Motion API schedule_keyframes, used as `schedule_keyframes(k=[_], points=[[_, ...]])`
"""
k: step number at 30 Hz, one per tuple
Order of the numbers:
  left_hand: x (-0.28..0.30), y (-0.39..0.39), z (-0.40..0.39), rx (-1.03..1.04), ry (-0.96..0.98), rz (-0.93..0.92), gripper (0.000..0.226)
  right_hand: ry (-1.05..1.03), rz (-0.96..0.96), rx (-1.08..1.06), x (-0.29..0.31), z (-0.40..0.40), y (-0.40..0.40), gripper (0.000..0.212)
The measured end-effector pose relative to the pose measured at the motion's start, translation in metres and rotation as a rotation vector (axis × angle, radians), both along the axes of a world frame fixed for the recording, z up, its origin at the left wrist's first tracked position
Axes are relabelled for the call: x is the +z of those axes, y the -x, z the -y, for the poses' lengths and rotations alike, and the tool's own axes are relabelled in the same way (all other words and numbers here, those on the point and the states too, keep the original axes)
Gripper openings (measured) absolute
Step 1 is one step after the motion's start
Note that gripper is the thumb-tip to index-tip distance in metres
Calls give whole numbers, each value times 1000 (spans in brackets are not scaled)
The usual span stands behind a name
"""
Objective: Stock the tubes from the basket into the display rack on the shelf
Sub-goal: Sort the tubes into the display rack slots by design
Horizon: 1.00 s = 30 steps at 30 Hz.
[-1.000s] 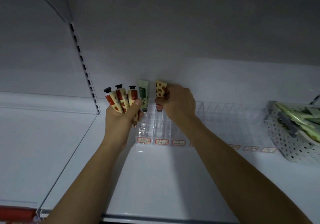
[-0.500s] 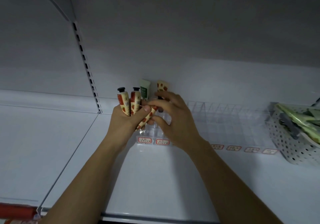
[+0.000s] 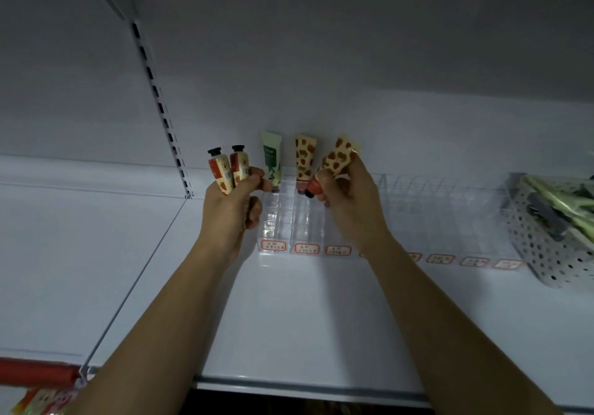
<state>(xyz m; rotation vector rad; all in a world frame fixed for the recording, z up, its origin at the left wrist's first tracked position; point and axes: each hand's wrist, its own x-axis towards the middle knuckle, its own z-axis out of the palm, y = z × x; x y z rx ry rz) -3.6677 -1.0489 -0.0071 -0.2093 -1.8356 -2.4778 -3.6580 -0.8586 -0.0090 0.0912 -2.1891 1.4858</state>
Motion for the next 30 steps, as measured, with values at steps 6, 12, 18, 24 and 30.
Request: schedule_keyframes(k=[6, 12, 18, 24, 30], points=[[-4, 2, -2, 3, 102, 18, 6, 34, -24, -129, 4, 6, 3, 19], [-6, 3, -2, -2, 174, 6, 13, -457, -88, -144, 32, 13, 6, 28], [-5, 2, -2, -7, 217, 0, 18, -611, 31, -179, 40, 11, 19, 33], [-2, -4, -1, -35, 226, -68, 21, -663, 182, -103, 38, 6, 30, 32], [5, -10, -6, -81, 231, -139, 37, -539, 197, -75, 32, 3, 24, 37]])
